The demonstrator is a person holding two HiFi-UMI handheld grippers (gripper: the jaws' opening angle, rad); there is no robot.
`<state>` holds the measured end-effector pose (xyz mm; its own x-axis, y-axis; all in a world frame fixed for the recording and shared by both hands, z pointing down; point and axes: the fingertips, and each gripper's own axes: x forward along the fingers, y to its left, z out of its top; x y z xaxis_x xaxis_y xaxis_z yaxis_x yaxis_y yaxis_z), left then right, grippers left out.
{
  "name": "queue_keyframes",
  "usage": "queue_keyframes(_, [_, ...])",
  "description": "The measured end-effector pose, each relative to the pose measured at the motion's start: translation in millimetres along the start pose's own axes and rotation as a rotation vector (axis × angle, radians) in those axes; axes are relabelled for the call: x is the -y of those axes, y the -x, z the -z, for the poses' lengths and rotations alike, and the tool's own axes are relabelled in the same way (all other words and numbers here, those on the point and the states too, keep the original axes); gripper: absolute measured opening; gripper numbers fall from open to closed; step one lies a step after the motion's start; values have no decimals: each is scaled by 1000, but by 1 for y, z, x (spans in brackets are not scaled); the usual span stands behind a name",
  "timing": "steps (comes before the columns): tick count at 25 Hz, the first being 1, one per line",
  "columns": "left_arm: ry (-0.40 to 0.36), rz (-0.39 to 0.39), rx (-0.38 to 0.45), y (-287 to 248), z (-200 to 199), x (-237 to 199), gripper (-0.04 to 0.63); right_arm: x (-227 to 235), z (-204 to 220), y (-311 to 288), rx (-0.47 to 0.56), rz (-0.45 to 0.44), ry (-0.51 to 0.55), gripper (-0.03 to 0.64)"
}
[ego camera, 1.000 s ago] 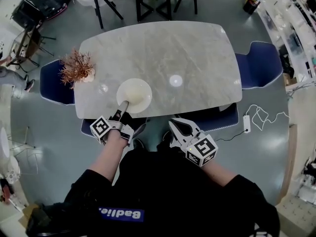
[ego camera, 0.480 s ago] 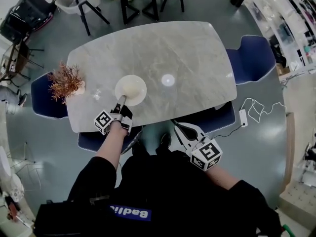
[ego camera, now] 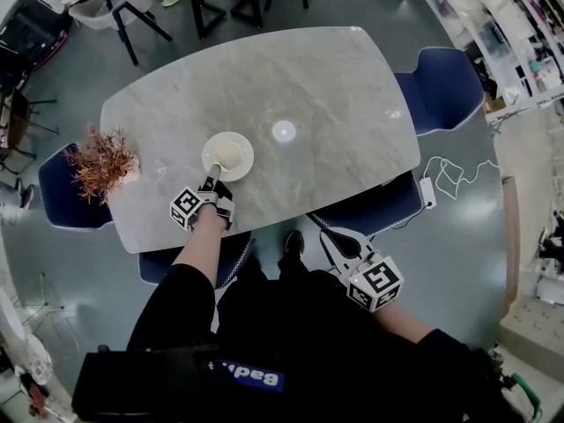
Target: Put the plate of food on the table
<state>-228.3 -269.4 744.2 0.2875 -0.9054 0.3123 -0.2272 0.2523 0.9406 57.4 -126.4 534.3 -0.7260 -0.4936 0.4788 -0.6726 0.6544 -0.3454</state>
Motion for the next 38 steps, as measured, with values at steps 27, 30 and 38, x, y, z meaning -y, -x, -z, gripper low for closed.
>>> queue_keyframes(27, [-60,-177,-63,-22,-16,-26,34,2,16,-19,-26,39,-103,11])
queue_keyframes(30, [-89,-219,-75,-21,-17,-28,49,1,16,-19,-20,35,-108,11])
queue_keyframes(38, [-225,-354,-126,-14,-19,-37,57,9,17,-17,-5,56,-122,10])
